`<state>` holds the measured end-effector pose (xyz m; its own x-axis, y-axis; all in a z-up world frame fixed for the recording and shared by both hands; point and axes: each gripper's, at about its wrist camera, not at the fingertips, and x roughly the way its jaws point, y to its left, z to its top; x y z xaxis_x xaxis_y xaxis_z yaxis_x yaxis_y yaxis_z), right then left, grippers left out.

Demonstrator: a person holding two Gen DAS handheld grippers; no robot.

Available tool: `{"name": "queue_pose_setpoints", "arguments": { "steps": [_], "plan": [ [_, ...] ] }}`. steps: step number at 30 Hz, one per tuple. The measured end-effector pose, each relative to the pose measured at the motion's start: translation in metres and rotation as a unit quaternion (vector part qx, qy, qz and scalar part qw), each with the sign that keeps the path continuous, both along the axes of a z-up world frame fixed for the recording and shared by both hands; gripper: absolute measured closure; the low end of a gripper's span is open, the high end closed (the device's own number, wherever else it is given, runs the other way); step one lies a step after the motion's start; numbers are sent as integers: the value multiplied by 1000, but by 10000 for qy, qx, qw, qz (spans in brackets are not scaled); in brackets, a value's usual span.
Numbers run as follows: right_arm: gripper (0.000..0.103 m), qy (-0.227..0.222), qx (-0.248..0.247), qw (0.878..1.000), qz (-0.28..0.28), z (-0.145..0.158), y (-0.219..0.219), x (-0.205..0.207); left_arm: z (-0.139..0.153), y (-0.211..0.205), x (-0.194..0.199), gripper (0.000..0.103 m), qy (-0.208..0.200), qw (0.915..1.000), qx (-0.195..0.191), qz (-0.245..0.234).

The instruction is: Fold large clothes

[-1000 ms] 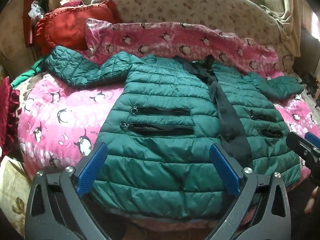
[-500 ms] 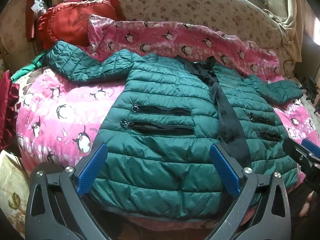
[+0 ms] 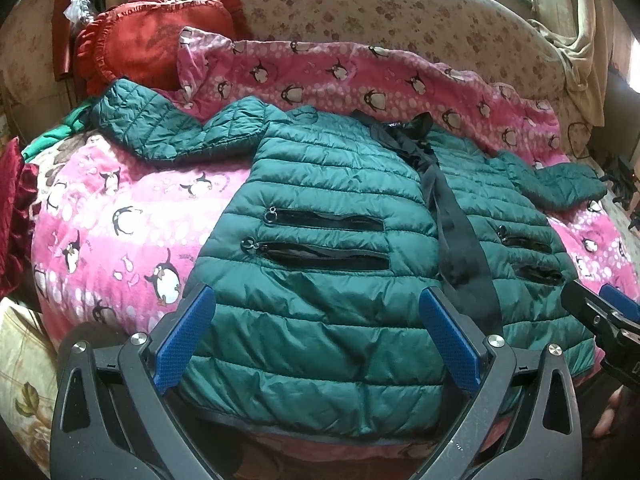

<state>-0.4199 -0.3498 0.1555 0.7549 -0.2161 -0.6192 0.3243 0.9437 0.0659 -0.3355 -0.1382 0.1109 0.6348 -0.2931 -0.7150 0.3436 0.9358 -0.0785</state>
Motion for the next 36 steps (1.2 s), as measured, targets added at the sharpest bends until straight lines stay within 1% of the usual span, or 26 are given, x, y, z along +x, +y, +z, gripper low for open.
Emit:
{"name": "queue_pose_setpoints", "arguments": {
  "steps": [1,8,14,19,27,32,36],
  "plan": [
    [1,64,-20,10000,-12,0,0,0,0,0,0,1,-2,10000,8,-2],
    [1,106,34,9999,-3,-1,-1,1,0,0,0,1,0,10000,29,-16],
    [1,88,-55,9999,-25,-1,-1,1,-1,-2,0,1,9,10000,55,-11],
    [1,18,159,9999,33,-1,-2,4,-3,-8,-1,1,-7,9999,123,-38],
    [1,56,274,9996,70,0,-1,7,-5,-10,0,1,4,9999,135,-24],
    [1,160,184,9997,71,0,2,10,-4,-8,1,1,14,9999,123,-6],
    [1,110,184,9997,70,0,3,9,-5,-8,1,1,13,9999,120,-4]
  ]
}}
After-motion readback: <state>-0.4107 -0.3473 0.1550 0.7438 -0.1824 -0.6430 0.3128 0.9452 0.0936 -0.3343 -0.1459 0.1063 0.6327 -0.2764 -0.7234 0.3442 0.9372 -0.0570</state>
